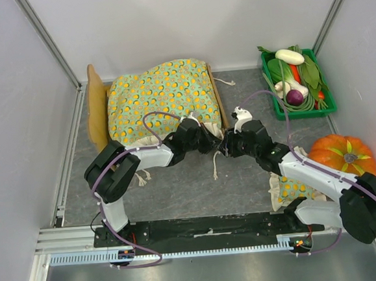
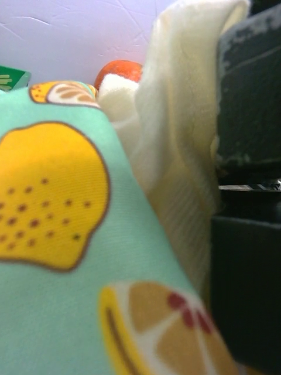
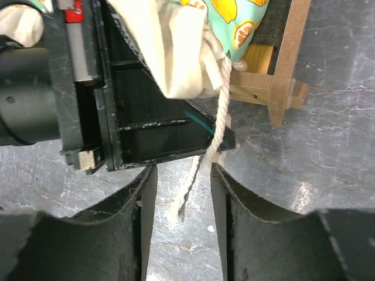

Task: Set up the pet bed

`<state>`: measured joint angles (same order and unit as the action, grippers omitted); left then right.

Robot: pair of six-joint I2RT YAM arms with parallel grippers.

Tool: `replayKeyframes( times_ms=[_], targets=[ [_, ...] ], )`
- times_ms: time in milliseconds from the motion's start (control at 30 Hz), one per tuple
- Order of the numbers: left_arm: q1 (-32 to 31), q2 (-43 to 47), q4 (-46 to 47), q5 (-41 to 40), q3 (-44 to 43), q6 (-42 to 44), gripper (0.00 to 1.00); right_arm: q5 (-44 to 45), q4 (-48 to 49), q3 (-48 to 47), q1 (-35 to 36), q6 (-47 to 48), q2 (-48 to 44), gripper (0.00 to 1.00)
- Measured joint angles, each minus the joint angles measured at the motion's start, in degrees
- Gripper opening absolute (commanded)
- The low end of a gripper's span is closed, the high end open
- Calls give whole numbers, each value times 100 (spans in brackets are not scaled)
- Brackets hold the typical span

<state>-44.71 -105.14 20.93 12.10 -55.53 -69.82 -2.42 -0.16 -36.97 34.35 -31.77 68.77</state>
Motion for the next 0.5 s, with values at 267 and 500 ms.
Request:
replayKeyframes(
  times_ms=[267, 500],
  targets=[
    [-9, -133, 243, 367, -15, 79, 2, 361, -330, 0, -15, 96, -927, 51],
    [-9, -175, 339, 472, -33, 92, 2, 625, -566, 37, -205, -7, -1226, 37]
  ],
)
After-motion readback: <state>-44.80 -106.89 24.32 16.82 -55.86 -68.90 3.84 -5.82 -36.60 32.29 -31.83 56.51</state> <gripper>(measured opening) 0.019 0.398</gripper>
